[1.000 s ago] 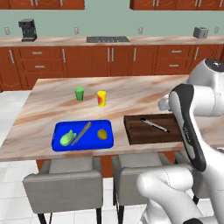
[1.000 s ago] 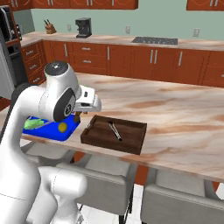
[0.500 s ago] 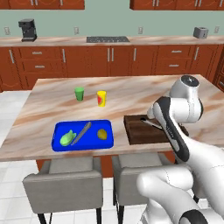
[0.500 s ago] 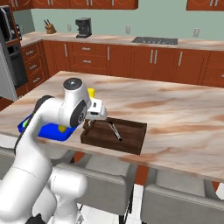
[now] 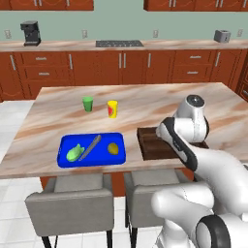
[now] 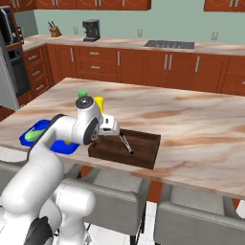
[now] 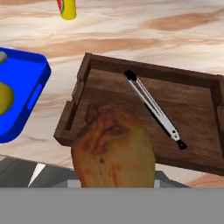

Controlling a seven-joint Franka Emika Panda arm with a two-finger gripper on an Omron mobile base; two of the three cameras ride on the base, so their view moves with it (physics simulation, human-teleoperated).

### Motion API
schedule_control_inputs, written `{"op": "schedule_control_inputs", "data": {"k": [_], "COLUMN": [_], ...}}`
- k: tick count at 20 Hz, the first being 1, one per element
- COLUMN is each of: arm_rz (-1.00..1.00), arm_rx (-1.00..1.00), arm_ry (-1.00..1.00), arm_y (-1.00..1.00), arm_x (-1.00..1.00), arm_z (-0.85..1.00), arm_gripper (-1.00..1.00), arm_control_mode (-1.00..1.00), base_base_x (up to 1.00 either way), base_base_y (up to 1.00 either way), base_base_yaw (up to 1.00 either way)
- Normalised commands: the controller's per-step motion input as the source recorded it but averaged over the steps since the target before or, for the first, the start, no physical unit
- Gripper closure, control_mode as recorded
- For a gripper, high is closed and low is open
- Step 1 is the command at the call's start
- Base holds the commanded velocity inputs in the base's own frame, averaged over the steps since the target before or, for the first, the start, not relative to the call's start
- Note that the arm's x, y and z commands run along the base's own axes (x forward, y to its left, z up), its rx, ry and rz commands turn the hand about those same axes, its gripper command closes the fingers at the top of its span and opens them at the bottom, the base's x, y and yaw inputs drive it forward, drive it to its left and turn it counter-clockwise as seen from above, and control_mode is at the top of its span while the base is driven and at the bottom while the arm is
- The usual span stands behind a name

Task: Gather the lemon and corn from the fridge and place them on a tray on the dining counter. Then gather the chicken drumstick and fish from the fridge and place them on the other tray.

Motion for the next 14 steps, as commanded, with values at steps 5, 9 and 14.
{"op": "schedule_control_inputs", "data": {"k": [5, 9, 14], "arm_rz": [0.00, 0.00, 0.00], "arm_rx": [0.00, 0.00, 0.00], "arm_ry": [0.00, 0.03, 0.07], "arm_y": [0.00, 0.00, 0.00], "arm_x": [0.33, 0.37, 0.33], "arm_z": [-0.36, -0.37, -0.37], "arm_gripper": [1.00, 1.00, 1.00], "arm_control_mode": [-1.00, -1.00, -1.00], "base_base_x": [0.00, 0.00, 0.00], "base_base_y": [0.00, 0.00, 0.00], "base_base_yaw": [0.00, 0.00, 0.00]}}
